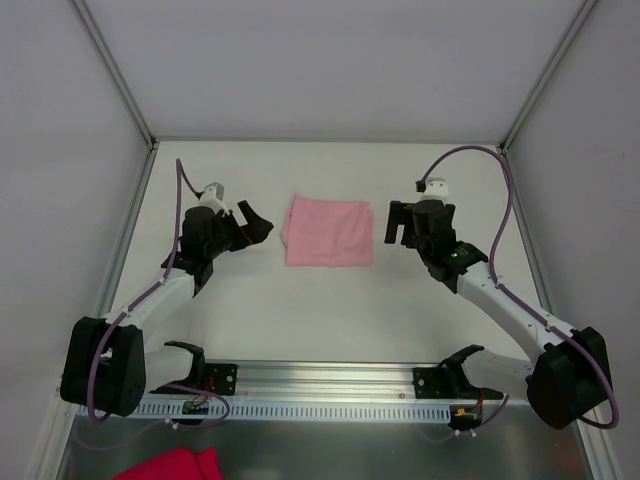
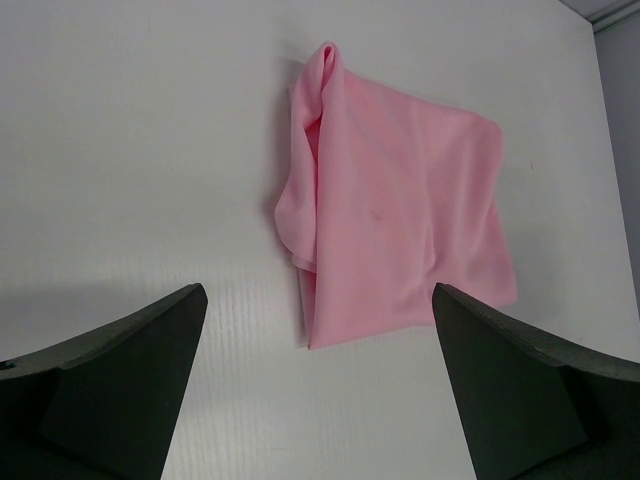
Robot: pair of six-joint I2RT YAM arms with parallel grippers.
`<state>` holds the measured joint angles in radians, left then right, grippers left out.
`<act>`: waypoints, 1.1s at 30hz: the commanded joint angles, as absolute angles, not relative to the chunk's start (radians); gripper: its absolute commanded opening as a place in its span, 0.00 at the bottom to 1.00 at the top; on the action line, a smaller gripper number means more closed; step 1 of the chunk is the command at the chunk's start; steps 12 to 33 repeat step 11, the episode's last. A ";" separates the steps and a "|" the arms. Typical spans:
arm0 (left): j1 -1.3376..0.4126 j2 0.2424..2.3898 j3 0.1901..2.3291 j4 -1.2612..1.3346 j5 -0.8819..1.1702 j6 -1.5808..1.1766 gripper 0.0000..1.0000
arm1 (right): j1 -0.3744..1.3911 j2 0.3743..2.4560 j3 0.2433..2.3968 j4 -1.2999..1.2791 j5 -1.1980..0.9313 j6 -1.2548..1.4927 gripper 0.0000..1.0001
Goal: Fold and stack the t-shirts
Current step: Fold the long partially folded tshirt into a neat square
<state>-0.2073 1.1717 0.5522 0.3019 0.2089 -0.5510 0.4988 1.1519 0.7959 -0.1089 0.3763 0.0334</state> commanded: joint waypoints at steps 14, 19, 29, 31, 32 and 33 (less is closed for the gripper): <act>-0.195 1.173 0.572 0.350 0.235 -0.557 0.99 | 0.494 1.132 0.805 -0.089 0.380 0.049 1.00; -0.195 1.173 0.572 0.350 0.235 -0.557 0.99 | 0.494 1.132 0.805 -0.089 0.380 0.049 1.00; -0.195 1.173 0.572 0.350 0.235 -0.557 0.99 | 0.494 1.132 0.805 -0.089 0.380 0.049 1.00; -0.195 1.173 0.572 0.350 0.235 -0.557 0.99 | 0.494 1.132 0.805 -0.089 0.380 0.049 1.00; -0.195 1.173 0.572 0.350 0.235 -0.557 0.99 | 0.494 1.132 0.805 -0.089 0.380 0.049 1.00; -0.195 1.173 0.572 0.350 0.235 -0.557 0.99 | 0.494 1.132 0.805 -0.089 0.380 0.049 1.00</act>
